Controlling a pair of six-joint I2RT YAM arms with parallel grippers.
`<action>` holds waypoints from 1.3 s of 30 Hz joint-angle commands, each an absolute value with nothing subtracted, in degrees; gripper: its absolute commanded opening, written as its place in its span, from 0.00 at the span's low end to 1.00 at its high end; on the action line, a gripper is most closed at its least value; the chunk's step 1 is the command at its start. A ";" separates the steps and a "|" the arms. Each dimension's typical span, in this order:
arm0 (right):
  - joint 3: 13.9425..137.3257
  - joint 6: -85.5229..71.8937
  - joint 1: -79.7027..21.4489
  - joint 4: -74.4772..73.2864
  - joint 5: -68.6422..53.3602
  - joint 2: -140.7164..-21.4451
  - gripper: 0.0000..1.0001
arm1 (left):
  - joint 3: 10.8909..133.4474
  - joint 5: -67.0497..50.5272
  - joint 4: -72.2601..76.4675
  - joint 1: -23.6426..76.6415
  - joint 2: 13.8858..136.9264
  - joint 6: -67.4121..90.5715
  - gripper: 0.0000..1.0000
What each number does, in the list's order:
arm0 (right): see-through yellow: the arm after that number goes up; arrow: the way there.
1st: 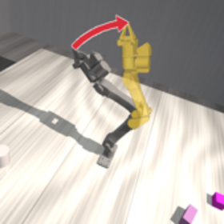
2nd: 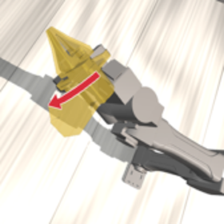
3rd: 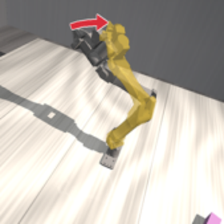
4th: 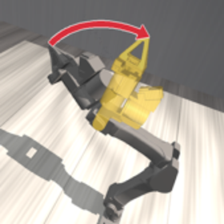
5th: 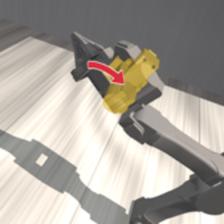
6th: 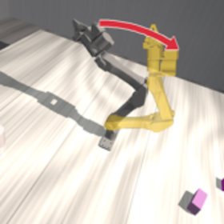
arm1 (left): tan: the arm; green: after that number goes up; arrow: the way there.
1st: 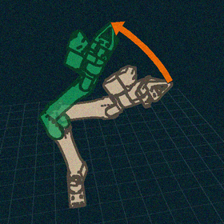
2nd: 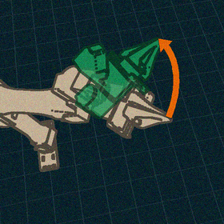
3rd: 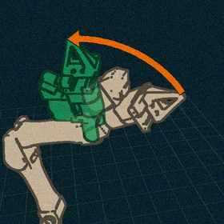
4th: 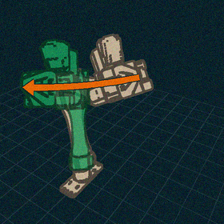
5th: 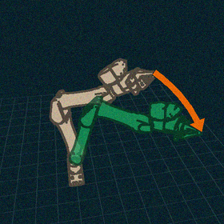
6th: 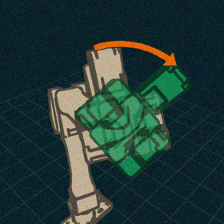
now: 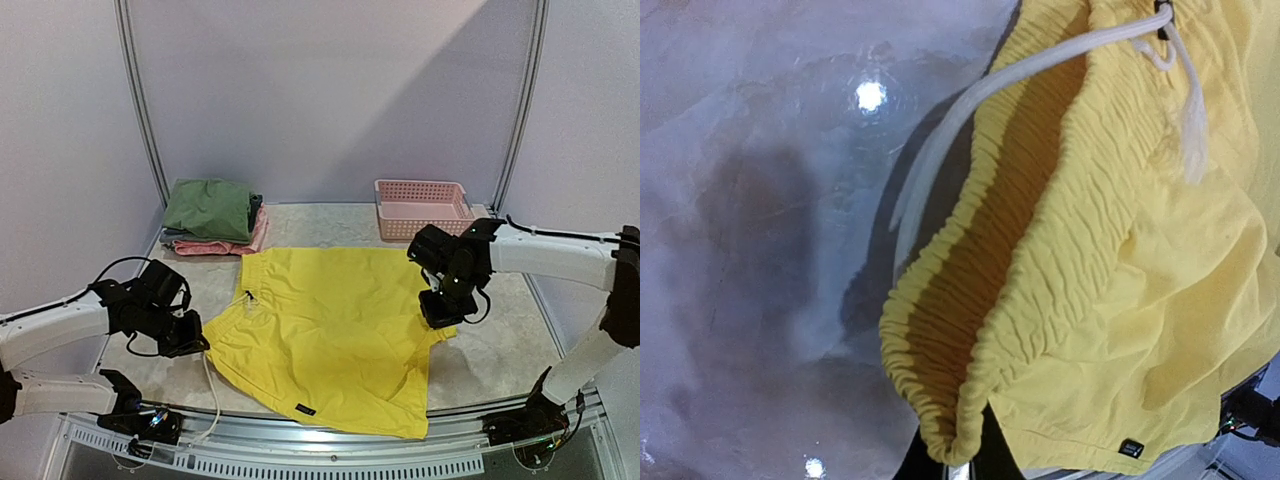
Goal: Fold and stack the mixed laundry pile
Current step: Smooth out the crumpled shorts at the center of the board, then pick up the flattened shorts from the corner of the board.
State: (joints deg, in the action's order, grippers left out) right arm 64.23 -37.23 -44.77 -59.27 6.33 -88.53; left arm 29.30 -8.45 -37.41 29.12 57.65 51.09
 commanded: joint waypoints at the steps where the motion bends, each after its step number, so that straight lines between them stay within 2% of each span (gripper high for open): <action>1: 73.10 -33.94 -39.92 -63.60 5.99 -94.46 0.27 | 29.90 -9.29 -39.97 28.24 58.35 51.25 0.06; 4: 75.97 -34.42 -39.81 -66.85 5.23 -96.25 0.41 | 31.39 -9.49 -40.78 28.17 59.85 49.58 0.24; 7: 73.22 -38.68 -39.73 -68.03 3.29 -92.10 0.52 | 32.37 -9.00 -41.87 28.14 59.33 48.34 0.47; 9: 68.96 -44.28 -39.83 -67.41 0.88 -86.37 0.55 | 32.36 -8.33 -42.22 28.10 57.85 48.32 0.59; 13: 57.99 -56.27 -42.46 -62.61 -7.57 -72.50 0.59 | 31.53 -8.06 -42.02 27.66 54.18 47.93 0.69; 19: 44.21 -76.36 -54.40 -57.26 -10.16 -55.55 0.60 | 29.31 -10.78 -39.22 26.12 53.17 47.39 0.71; 23: 35.85 -87.39 -63.37 -49.27 -11.66 -50.83 0.59 | 29.09 -11.30 -38.50 25.76 53.43 47.30 0.70; 29: 30.44 -95.40 -74.15 -39.24 -9.96 -53.21 0.57 | 29.18 -12.23 -38.29 25.49 54.98 47.12 0.67; 35: 24.26 -97.59 -78.19 -22.26 -11.19 -58.32 0.54 | 28.59 -13.05 -37.65 25.38 55.20 47.39 0.66; 39: 23.72 -97.11 -78.89 -20.22 -12.04 -62.86 0.52 | 28.17 -13.50 -37.09 25.23 55.26 47.61 0.66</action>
State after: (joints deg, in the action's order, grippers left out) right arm 24.60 -95.59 -78.02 -27.62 -11.22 -59.99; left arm 29.26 -12.60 -38.33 26.00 54.89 48.01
